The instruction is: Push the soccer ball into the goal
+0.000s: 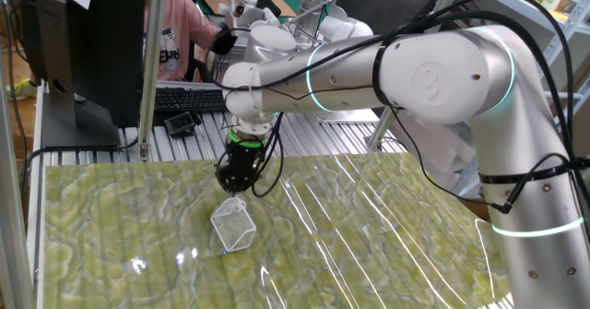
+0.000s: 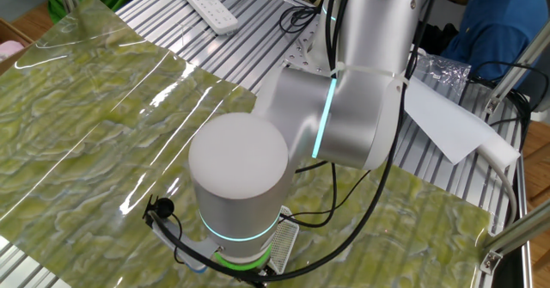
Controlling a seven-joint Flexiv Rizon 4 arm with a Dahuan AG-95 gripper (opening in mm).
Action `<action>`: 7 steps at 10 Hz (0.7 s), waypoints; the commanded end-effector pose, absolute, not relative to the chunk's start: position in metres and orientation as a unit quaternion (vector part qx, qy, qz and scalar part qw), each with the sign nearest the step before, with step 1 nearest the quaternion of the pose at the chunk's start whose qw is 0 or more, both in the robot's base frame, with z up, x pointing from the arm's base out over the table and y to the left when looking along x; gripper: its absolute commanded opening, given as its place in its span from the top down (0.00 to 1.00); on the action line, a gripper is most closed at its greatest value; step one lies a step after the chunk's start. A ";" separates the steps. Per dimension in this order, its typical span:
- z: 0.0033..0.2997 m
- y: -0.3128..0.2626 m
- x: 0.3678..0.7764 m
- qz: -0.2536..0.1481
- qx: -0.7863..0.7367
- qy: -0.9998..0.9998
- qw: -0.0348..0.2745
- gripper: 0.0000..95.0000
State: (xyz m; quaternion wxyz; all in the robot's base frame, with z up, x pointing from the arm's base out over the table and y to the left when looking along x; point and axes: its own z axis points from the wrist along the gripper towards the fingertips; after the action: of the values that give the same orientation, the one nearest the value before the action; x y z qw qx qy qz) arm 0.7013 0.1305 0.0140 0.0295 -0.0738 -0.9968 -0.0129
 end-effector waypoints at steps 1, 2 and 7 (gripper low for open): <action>0.014 0.129 0.697 -0.013 -0.074 -0.997 0.028 1.00; 0.014 0.129 0.696 -0.013 -0.075 -0.997 0.029 1.00; 0.016 0.126 0.691 -0.012 -0.074 -0.996 0.041 1.00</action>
State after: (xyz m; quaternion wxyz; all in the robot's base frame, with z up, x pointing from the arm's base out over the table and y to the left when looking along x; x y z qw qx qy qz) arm 0.6935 0.1273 0.0140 0.0433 -0.0739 -0.9963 -0.0121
